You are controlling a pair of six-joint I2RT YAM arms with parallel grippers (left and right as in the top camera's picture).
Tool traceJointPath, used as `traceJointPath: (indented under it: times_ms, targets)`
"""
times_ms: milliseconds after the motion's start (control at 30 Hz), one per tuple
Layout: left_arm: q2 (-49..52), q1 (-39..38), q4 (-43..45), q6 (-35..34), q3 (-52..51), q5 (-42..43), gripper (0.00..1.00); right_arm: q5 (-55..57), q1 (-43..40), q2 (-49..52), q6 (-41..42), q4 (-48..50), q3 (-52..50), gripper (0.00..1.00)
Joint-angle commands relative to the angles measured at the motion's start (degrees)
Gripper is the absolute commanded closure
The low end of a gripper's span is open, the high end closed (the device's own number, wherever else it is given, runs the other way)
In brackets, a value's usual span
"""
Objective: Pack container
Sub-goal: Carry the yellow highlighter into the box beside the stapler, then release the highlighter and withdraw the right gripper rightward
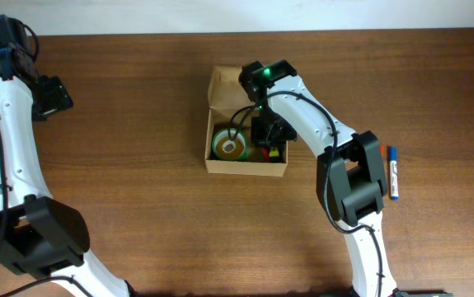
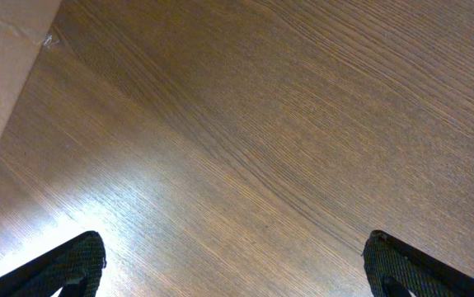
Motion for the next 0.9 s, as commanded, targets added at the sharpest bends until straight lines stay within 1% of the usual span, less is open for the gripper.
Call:
traceJointPath:
  times_ms: [0,67,100,133,167,200,233,533,633,767,867]
  targets:
    - [-1.73,0.35,-0.02,0.90,-0.26,0.24,0.00,0.39,-0.59,0.52,-0.74,0.13,-0.72,0.96]
    - [-1.73,0.35,0.00,0.90,-0.26,0.24,0.00,0.35,-0.63,0.52,-0.98,0.13,-0.72,0.96]
    - [-1.73,0.35,0.00,0.90,-0.26,0.24,0.00,0.33,-0.63,0.52,-1.31,0.17,-0.72,0.94]
    - [-1.73,0.35,-0.02,0.90,-0.26,0.24,0.00,0.33,-0.63,0.52,-1.64,0.31,-0.72,0.90]
    - [-1.73,0.35,0.00,0.90,-0.26,0.24,0.00,0.33,-0.63,0.52,-1.64,0.35,-0.72,0.84]
    - [-1.73,0.35,0.00,0.90,-0.26,0.24,0.00,0.33,-0.63,0.52,-1.86,0.50,-0.72,0.73]
    - [-1.73,0.35,0.00,0.90,-0.26,0.24,0.00,0.31,-0.63,0.52,-2.03,0.59,-0.72,0.71]
    - [-1.73,0.35,-0.02,0.90,-0.26,0.24,0.00,0.35,-0.63,0.13,-4.72,1.75,-0.55,0.67]
    - [-1.73,0.35,0.00,0.92,-0.26,0.24,0.00,0.55,-0.63,-0.81,-5.88,2.25,0.17,0.67]
    - [-1.73,0.35,-0.02,0.90,-0.26,0.24,0.00,0.57,-0.63,-2.03,-8.26,1.62,5.18,0.67]
    - [-1.73,0.35,0.00,0.90,-0.26,0.24,0.00,0.55,-0.63,-2.47,-9.22,-1.31,12.50,0.67]
